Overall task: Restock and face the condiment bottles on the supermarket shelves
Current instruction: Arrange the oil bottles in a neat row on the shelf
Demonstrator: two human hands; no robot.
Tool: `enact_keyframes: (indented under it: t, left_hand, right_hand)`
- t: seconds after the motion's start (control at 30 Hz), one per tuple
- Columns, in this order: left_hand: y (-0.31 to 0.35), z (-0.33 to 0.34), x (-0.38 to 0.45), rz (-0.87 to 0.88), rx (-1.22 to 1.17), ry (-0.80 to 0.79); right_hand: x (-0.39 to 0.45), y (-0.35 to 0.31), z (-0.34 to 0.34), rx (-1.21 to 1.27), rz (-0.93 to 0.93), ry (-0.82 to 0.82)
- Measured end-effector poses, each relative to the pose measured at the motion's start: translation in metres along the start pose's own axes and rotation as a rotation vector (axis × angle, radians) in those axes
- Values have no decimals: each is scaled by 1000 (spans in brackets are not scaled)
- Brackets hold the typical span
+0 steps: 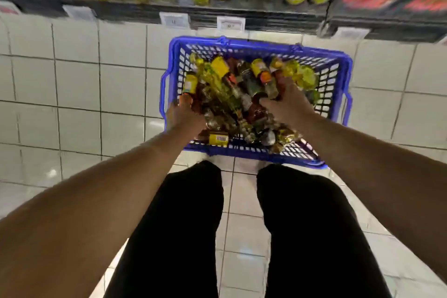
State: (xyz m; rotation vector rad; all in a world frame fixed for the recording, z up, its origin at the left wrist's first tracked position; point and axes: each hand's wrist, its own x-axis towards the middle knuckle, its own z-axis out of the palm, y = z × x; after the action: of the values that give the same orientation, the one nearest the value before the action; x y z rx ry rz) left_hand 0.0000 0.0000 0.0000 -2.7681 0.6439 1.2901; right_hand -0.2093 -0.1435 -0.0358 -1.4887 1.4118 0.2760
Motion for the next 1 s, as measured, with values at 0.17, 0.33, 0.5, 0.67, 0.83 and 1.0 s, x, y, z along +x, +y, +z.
enact_keyframes:
  t: [0.17,0.33,0.5,0.67,0.83,1.0]
  left_hand:
    - [-1,11,17,56,-59,59]
    - [3,15,8,189,-95,-53]
    - [15,15,-15,386,-94,4]
    - [24,24,-44,576,12,9]
    - [19,23,-64,596,-22,18]
    - [10,18,-71,645,-130,-58]
  right_hand:
    - [29,-22,22,-179,19,96]
    - [22,-28,15,-182,57,165]
    - [-20,-27,-15,-137,-56,121]
    - [-71,-39,-30,-115,-138,-182]
    - [-101,-60,-27,-43,-121,-382]
    - [-102,-66,-18,-112,-152,-431]
